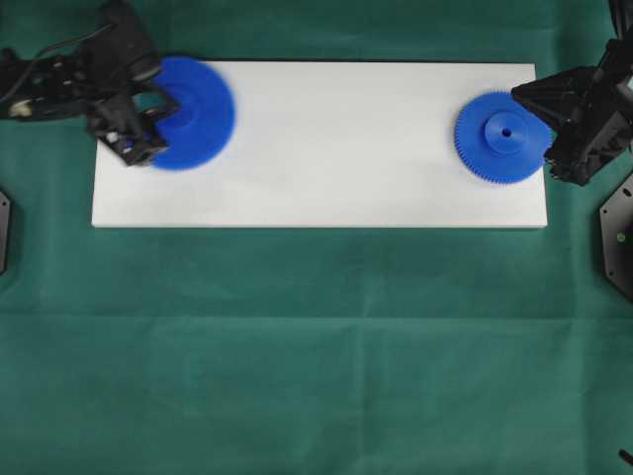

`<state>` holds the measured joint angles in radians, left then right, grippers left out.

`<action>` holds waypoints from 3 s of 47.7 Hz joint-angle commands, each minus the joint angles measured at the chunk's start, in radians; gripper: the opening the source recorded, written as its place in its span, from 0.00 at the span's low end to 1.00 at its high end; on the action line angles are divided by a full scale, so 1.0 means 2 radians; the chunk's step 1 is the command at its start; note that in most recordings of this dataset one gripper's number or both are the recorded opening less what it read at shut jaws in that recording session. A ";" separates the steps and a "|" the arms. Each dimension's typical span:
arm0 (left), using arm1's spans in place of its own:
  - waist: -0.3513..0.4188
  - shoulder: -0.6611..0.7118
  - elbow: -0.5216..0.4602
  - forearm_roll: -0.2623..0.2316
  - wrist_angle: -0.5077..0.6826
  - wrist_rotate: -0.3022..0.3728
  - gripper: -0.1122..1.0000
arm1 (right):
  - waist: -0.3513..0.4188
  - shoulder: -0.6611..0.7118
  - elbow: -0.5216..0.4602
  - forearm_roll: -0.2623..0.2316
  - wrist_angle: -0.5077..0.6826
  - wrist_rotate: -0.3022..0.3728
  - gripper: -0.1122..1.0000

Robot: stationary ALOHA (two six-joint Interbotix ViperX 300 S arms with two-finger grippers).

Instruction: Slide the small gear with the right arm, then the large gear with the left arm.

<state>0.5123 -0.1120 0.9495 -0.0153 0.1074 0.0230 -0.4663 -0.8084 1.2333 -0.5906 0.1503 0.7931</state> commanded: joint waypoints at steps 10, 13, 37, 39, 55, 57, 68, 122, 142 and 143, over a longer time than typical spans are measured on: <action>-0.044 0.151 -0.148 0.001 -0.008 0.001 0.10 | 0.002 0.001 -0.003 0.000 -0.004 0.000 0.55; -0.056 0.180 -0.186 0.001 -0.007 0.001 0.10 | 0.002 0.001 -0.002 0.000 -0.005 0.000 0.55; -0.122 0.308 -0.423 0.001 0.055 0.025 0.10 | 0.003 -0.001 0.005 0.000 -0.021 0.000 0.55; -0.126 0.314 -0.433 0.001 0.061 0.028 0.10 | 0.003 -0.001 0.006 0.000 -0.021 0.000 0.55; -0.146 0.354 -0.500 0.001 0.085 0.031 0.10 | 0.003 -0.002 0.012 0.000 -0.028 0.000 0.55; -0.146 0.354 -0.503 0.001 0.088 0.031 0.10 | 0.003 -0.002 0.012 0.000 -0.028 0.000 0.55; -0.146 0.353 -0.504 0.001 0.091 0.032 0.10 | 0.003 -0.002 0.014 -0.001 -0.028 0.000 0.55; -0.069 0.222 -0.288 0.001 0.090 0.062 0.10 | 0.004 -0.006 0.019 0.000 -0.028 0.001 0.55; -0.002 0.099 -0.065 -0.001 0.030 0.008 0.10 | 0.004 -0.007 0.019 0.000 -0.027 0.001 0.55; 0.000 0.094 -0.055 -0.002 0.027 0.003 0.10 | 0.004 -0.007 0.019 0.000 -0.027 0.001 0.55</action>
<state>0.4817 0.0890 0.7256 -0.0169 0.1565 0.0568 -0.4602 -0.8237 1.2824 -0.5906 0.1028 0.7931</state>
